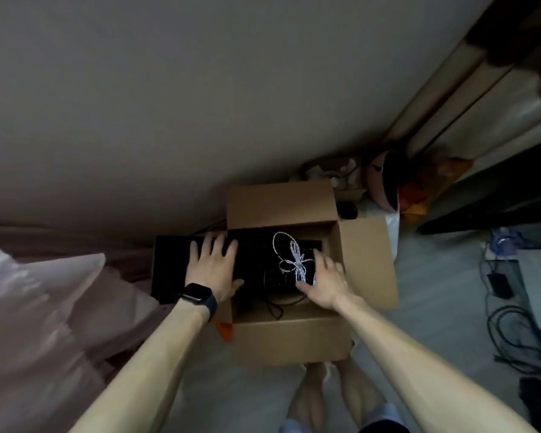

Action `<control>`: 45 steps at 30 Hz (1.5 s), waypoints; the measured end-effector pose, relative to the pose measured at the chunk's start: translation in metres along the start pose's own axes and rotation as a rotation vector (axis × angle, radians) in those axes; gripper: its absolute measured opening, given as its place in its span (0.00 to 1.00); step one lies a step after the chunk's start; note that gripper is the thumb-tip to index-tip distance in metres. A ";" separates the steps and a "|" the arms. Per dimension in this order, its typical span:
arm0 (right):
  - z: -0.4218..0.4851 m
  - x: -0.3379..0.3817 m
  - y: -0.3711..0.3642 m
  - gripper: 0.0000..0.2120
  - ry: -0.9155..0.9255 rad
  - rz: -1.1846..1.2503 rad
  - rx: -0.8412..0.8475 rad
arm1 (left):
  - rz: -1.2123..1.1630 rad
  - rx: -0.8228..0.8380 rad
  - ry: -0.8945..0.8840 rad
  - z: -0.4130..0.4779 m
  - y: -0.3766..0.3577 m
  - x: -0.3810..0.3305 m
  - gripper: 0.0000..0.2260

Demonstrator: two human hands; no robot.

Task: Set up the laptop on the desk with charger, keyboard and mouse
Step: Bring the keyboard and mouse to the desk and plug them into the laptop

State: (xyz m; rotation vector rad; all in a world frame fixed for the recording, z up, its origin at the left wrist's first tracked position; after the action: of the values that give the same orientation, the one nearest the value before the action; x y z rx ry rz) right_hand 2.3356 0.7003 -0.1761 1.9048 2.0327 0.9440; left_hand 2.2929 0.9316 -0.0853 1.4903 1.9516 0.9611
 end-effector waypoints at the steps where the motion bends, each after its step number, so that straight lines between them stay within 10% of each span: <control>1: 0.013 0.001 -0.006 0.46 0.002 -0.031 0.018 | 0.035 0.004 0.010 0.011 -0.004 0.006 0.42; 10: 0.035 0.014 -0.023 0.22 0.061 -0.142 -0.066 | 0.204 0.150 0.077 0.049 -0.015 0.026 0.47; 23: -0.066 0.007 0.029 0.04 -0.030 0.506 -0.027 | 0.158 0.003 -0.096 -0.039 0.095 -0.031 0.30; 30: -0.115 0.009 0.059 0.26 -0.119 0.846 0.010 | 0.075 -0.103 -0.073 -0.108 0.144 -0.019 0.28; 45: -0.215 0.035 0.153 0.22 0.089 0.604 -0.185 | -0.049 -0.117 0.095 -0.198 0.199 0.014 0.29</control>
State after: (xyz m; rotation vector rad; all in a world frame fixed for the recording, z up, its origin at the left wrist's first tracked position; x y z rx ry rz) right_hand 2.3382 0.6619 0.0879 2.4466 1.3489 1.3071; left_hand 2.2626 0.9293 0.1947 1.3486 1.9516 1.1229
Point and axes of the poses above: each hand's wrist, its own z-axis towards the middle knuckle, its own y-axis out of the back of the hand, x = y × z, the point moved 9 cm from there along z, towards the middle knuckle, and after that the axes turned 9 degrees about -z, right-handed, at the moved point
